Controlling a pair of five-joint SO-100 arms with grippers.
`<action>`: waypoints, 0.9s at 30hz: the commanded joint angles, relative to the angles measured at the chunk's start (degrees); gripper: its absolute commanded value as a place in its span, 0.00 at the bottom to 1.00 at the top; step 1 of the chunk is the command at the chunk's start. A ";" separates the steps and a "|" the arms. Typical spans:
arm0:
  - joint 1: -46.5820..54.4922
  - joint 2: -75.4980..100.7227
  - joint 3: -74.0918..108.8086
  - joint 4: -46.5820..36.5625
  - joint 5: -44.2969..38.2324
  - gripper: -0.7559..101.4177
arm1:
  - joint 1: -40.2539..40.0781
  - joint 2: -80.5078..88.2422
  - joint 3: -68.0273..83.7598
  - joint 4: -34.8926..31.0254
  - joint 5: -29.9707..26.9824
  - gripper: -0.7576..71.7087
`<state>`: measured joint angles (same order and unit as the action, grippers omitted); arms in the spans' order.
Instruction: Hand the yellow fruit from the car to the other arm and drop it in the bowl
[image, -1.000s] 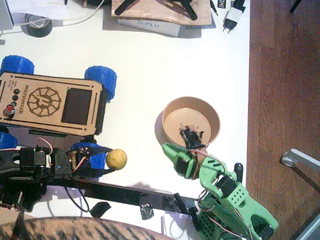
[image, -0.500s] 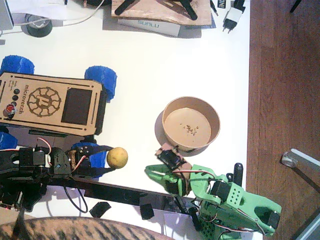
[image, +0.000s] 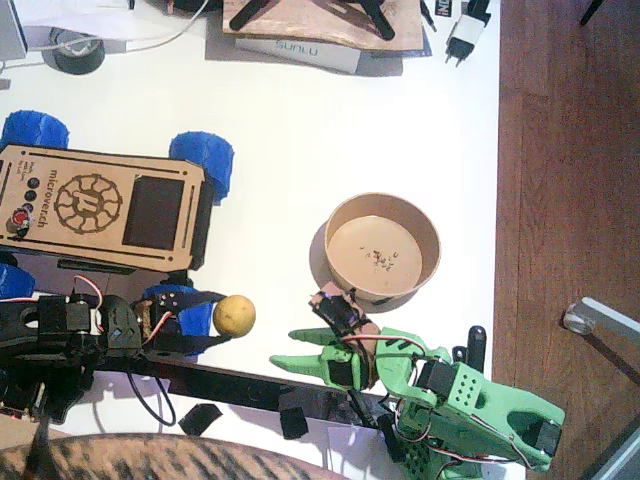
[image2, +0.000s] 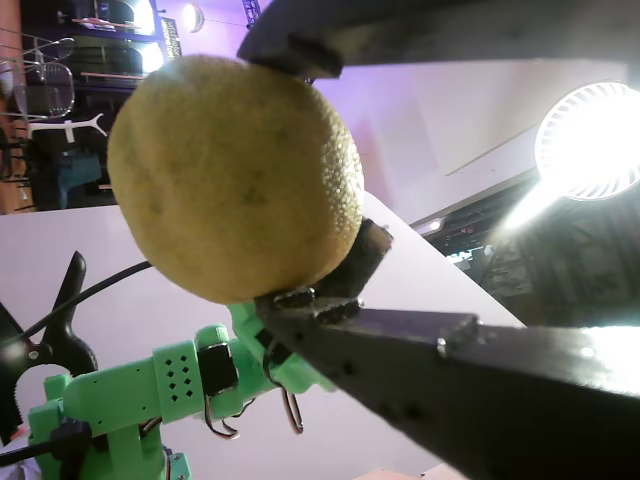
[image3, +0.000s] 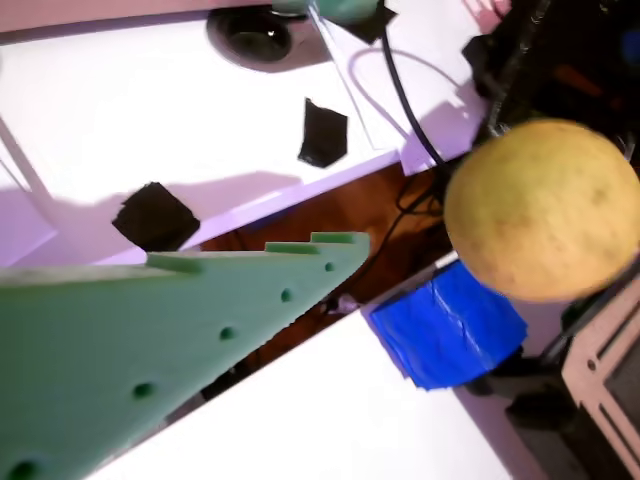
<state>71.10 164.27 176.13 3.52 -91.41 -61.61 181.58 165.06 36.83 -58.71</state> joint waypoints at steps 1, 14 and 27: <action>0.53 1.67 -0.26 -1.05 -0.79 0.01 | 1.32 -1.76 -4.31 -1.67 4.22 0.41; 0.53 1.32 -0.18 -1.14 -0.79 0.01 | 3.43 -17.05 -9.32 -20.04 6.33 0.48; 0.53 1.05 -0.18 -1.14 -0.79 0.01 | 3.60 -33.13 -13.45 -30.15 9.49 0.49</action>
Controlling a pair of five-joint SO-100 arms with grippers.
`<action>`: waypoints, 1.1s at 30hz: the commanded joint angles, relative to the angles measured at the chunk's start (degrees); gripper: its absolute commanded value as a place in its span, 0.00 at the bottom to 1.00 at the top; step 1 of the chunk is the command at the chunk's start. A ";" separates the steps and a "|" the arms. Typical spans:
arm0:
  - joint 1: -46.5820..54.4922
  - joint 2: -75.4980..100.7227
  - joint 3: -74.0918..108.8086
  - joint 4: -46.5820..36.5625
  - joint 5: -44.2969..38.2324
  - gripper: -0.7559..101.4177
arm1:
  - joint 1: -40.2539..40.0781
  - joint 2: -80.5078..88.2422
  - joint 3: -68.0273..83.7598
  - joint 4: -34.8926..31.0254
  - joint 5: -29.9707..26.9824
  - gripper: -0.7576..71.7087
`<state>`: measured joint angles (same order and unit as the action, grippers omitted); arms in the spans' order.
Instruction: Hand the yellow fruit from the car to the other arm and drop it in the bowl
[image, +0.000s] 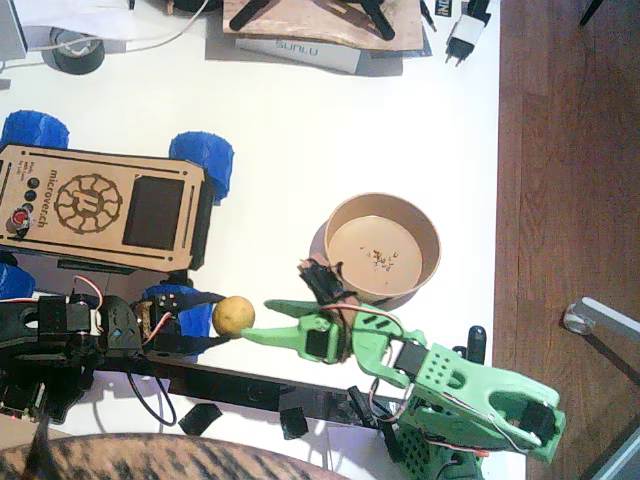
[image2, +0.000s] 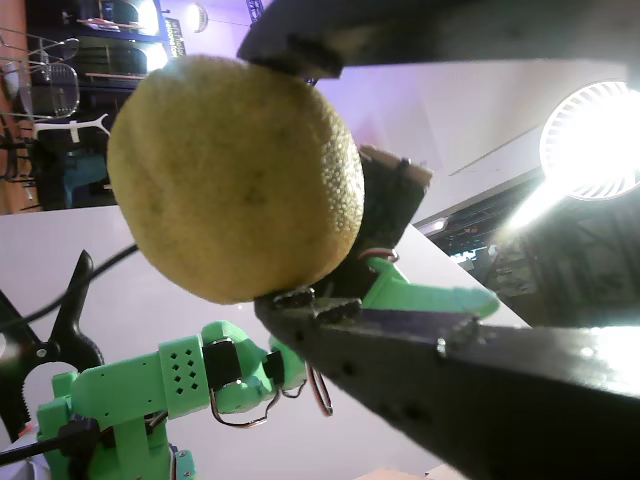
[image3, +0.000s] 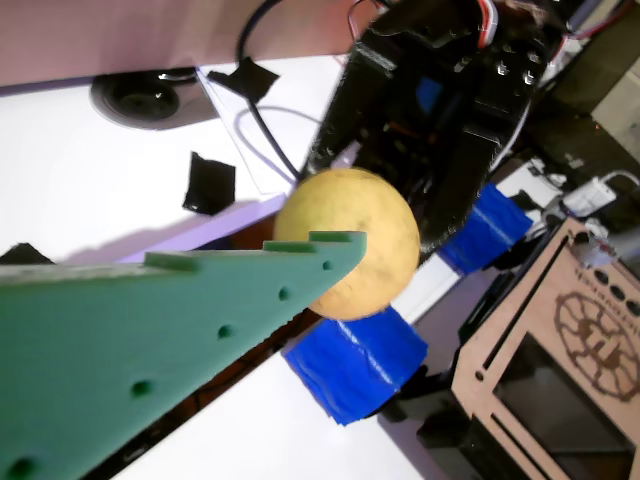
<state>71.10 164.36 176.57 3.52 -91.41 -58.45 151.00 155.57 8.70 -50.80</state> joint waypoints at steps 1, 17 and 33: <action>0.53 0.97 -0.62 -1.14 -0.79 0.01 | 0.44 -3.69 -4.57 -2.20 2.46 0.49; 0.53 0.79 -0.53 -0.97 -0.79 0.01 | 2.46 -22.85 -12.22 -8.53 10.99 0.50; 0.53 0.79 -0.53 -0.88 -0.79 0.01 | 0.88 -37.44 -20.83 -7.29 18.72 0.50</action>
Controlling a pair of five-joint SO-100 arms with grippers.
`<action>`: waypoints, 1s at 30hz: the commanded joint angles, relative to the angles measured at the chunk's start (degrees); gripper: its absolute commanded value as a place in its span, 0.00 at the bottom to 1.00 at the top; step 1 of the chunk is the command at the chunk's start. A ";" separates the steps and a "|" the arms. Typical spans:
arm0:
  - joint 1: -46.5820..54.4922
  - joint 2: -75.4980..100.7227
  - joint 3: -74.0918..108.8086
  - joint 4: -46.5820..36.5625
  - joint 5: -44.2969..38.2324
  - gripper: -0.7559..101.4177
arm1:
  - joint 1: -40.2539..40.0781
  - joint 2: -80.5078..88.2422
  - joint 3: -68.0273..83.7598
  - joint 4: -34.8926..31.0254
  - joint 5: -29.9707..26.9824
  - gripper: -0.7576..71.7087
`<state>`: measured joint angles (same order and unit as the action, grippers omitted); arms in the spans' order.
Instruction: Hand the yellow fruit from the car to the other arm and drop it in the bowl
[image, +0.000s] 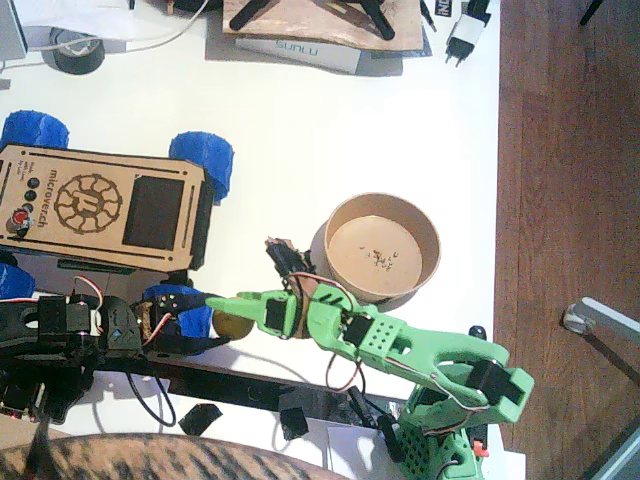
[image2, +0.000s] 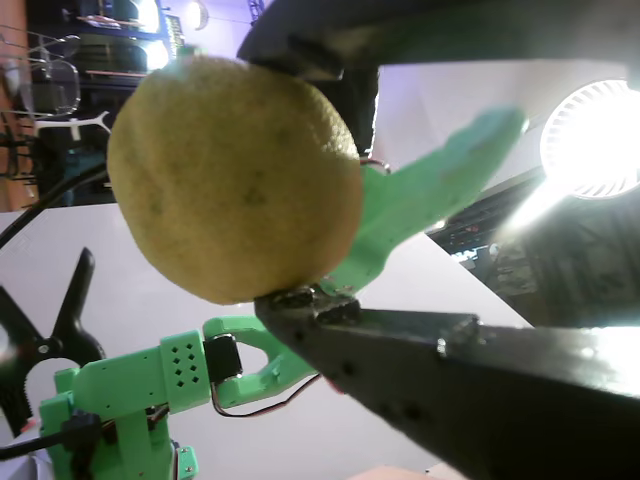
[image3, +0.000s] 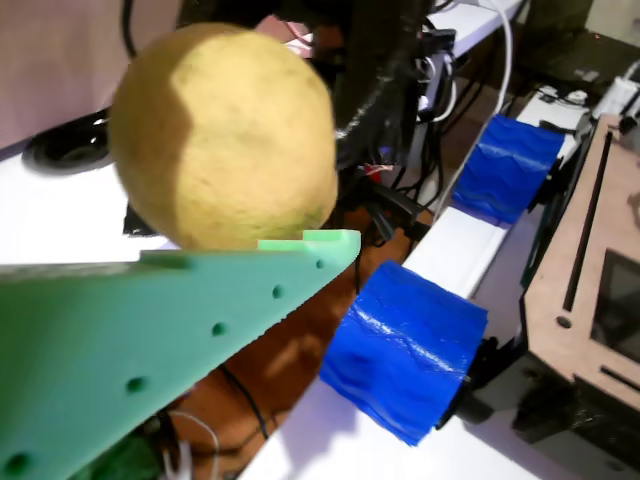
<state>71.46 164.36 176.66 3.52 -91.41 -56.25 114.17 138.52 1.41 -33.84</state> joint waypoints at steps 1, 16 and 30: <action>0.18 0.79 -0.62 -0.88 -0.79 0.01 | -1.58 -1.23 -4.13 0.44 2.02 0.50; 0.18 0.79 -0.62 -0.09 -0.79 0.01 | -5.98 -7.47 -8.79 3.96 7.73 0.49; 0.18 0.53 -0.62 -0.09 -0.79 0.01 | -9.05 -6.15 -8.96 9.58 7.21 0.41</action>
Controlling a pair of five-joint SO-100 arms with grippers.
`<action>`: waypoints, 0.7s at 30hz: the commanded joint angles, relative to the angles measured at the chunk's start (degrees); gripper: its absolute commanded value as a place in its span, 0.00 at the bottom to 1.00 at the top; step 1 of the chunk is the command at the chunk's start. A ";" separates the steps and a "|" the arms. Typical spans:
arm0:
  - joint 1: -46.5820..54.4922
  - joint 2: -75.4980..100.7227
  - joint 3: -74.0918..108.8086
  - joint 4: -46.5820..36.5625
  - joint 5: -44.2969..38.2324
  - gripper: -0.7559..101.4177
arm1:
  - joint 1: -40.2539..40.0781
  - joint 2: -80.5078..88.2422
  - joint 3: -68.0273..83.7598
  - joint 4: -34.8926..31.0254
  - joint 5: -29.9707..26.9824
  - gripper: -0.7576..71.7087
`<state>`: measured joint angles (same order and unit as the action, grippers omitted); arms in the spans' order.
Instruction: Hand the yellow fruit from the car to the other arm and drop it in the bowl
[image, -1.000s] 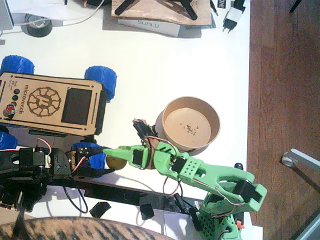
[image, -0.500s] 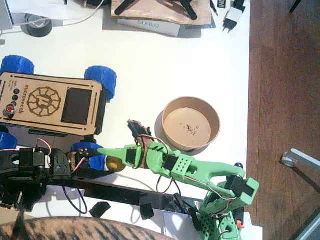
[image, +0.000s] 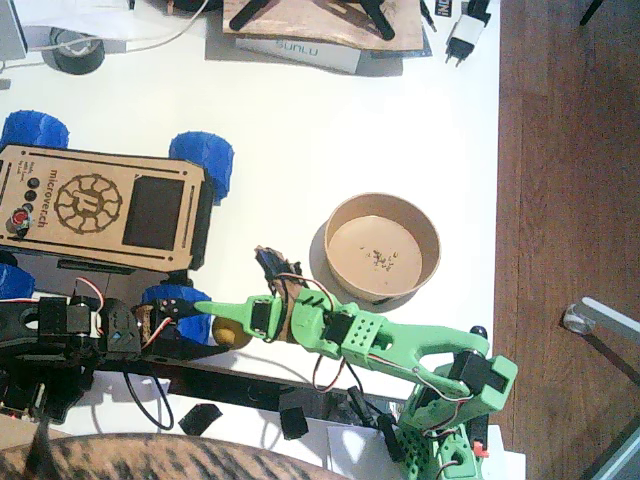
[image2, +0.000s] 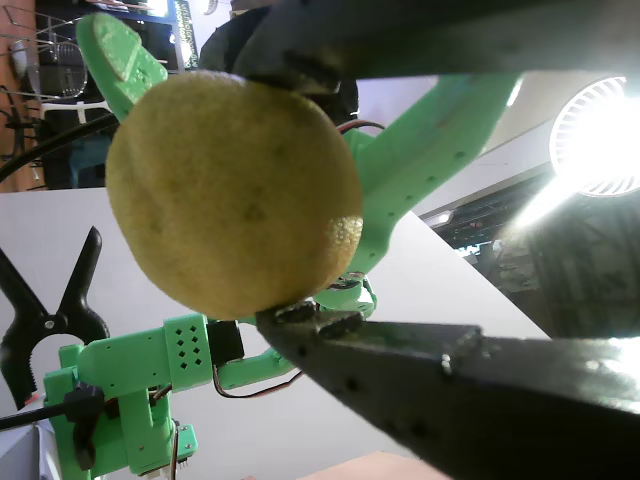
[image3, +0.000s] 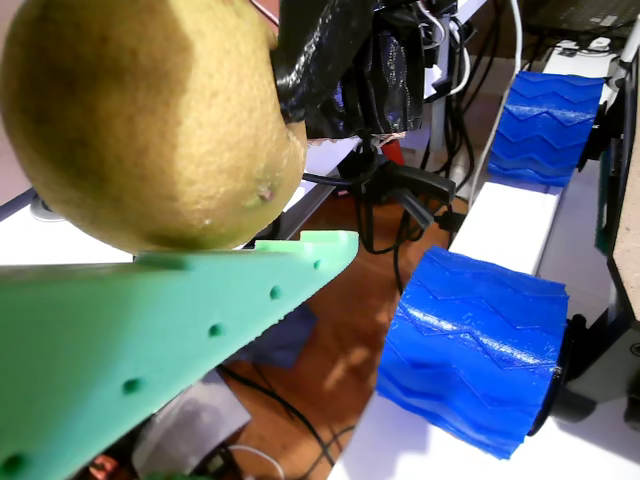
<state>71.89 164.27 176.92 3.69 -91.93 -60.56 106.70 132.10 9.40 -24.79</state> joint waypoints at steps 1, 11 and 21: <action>-0.26 0.62 -0.88 -0.26 -0.26 0.01 | -4.92 1.41 -2.64 1.93 -2.11 0.40; -0.35 0.62 -0.88 -0.18 -0.26 0.01 | -6.59 1.41 -4.66 5.36 -9.67 0.09; -0.35 0.62 -0.79 0.18 -0.26 0.01 | -7.03 1.49 -5.10 6.06 -9.76 0.03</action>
<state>72.07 164.00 176.92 4.31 -91.93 -62.75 107.75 127.88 14.24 -34.28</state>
